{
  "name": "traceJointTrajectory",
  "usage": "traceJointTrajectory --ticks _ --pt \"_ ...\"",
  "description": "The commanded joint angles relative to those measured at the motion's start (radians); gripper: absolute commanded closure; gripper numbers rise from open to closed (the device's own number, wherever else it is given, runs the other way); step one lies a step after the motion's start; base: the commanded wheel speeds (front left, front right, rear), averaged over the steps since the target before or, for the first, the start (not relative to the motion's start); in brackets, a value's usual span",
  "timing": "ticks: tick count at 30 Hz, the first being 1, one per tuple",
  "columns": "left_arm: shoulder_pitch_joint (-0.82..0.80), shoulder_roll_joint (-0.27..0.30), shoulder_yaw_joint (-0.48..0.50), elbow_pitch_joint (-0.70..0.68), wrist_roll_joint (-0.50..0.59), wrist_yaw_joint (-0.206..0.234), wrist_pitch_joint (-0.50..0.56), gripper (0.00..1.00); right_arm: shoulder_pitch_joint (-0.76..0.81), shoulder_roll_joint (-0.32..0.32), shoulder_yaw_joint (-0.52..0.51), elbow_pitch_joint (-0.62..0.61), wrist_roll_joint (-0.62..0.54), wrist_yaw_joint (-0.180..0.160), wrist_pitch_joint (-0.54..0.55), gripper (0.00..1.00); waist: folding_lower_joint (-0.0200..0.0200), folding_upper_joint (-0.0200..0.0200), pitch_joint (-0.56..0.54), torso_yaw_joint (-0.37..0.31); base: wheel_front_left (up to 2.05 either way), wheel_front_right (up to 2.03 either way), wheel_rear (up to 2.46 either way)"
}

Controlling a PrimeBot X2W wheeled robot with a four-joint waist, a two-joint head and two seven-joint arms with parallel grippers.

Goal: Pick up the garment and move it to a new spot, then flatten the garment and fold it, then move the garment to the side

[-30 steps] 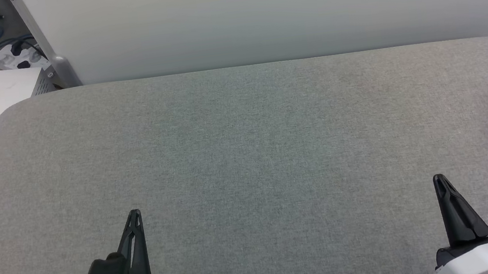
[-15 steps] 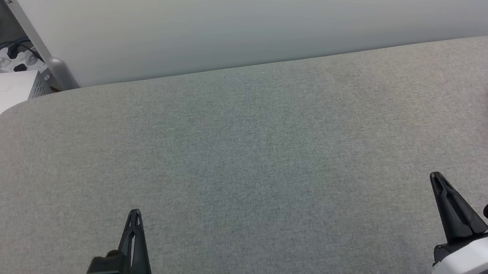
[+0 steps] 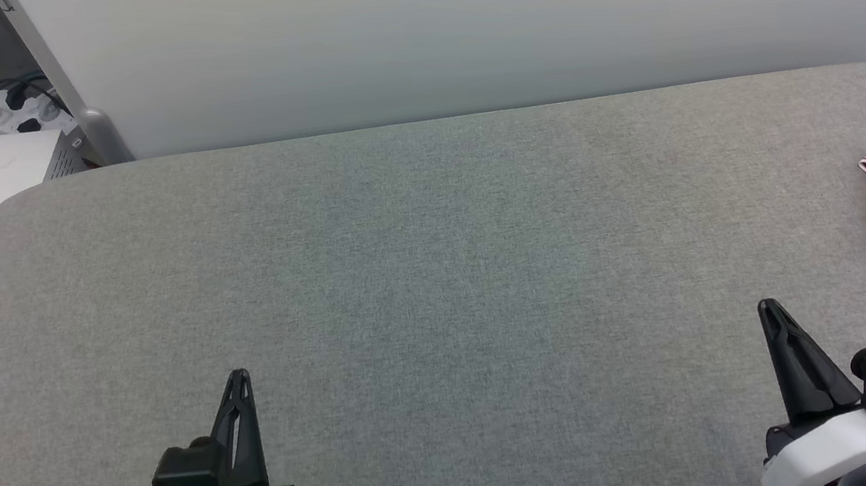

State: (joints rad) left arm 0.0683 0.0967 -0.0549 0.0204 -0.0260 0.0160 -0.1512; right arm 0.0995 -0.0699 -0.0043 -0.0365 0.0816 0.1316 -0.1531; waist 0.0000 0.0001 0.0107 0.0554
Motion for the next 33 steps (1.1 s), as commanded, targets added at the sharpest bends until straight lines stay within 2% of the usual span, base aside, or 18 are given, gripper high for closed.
traceJointTrajectory --ticks 1,33 --pt "-0.022 -0.006 0.007 -0.005 0.006 -0.004 0.005 1.00 -0.016 0.004 0.001 0.005 -0.012 0.000 0.007 1.00 0.0000 -0.0001 0.000 -0.001 0.00 0.00 0.00" --pt "-0.042 -0.024 0.028 -0.012 0.015 -0.009 0.069 1.00 -0.052 0.011 0.002 0.019 -0.042 -0.001 0.070 1.00 0.0000 -0.0001 -0.005 -0.025 0.00 0.00 0.00"
